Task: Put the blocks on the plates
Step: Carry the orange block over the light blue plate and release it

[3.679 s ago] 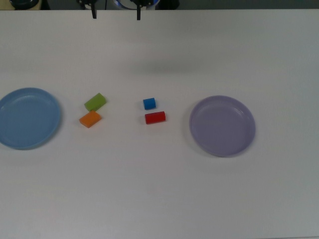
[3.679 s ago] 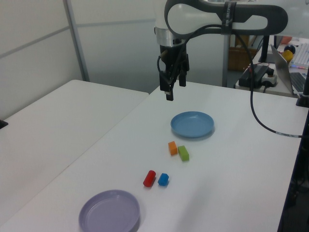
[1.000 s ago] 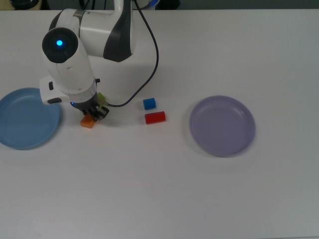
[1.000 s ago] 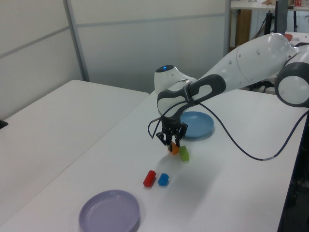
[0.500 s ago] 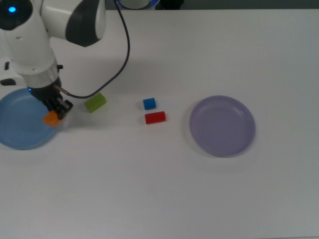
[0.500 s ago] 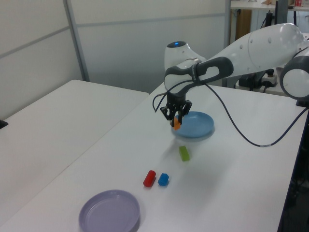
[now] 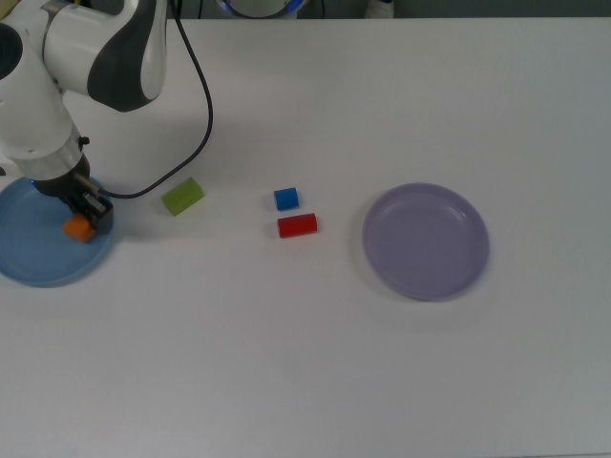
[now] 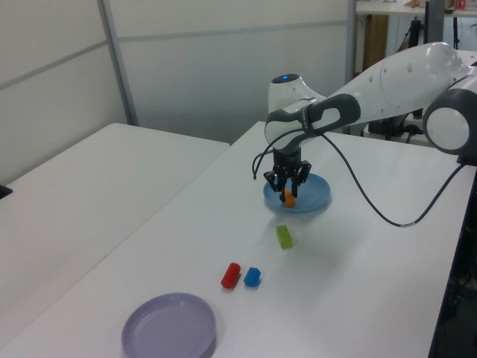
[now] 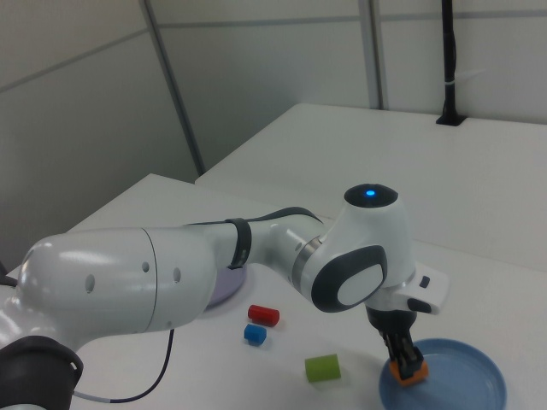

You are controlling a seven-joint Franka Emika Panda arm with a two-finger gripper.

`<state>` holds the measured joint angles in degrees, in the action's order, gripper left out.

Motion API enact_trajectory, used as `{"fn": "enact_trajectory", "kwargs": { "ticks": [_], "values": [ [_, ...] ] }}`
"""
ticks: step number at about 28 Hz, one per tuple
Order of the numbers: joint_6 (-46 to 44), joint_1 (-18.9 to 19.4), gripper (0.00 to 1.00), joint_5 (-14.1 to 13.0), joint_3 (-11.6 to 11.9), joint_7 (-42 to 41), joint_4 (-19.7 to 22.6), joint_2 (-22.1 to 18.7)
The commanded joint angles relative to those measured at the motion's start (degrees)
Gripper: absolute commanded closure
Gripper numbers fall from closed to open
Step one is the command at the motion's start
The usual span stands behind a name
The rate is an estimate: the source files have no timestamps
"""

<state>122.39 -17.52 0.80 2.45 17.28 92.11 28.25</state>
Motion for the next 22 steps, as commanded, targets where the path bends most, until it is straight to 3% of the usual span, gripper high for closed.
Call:
{"fn": "enact_trajectory", "kwargs": {
  "ticks": [1, 3, 5, 6, 15, 22],
  "values": [
    [0.8, -0.1, 0.60, -1.0, 0.1, -1.3, -0.4, -0.2],
    [0.8, -0.1, 0.56, -1.0, 0.1, -1.3, -0.4, -0.2],
    [0.8, -0.1, 0.41, -1.1, 0.1, -1.2, -0.4, -0.2],
    [0.7, -0.2, 0.39, -1.1, 0.1, -1.2, -0.4, -0.4],
    [-4.7, 0.6, 0.38, -1.3, -0.6, 0.2, 2.7, -3.2],
    [-7.9, 3.8, 0.38, -1.3, -0.9, 9.6, 5.2, -4.0]
  ]
}}
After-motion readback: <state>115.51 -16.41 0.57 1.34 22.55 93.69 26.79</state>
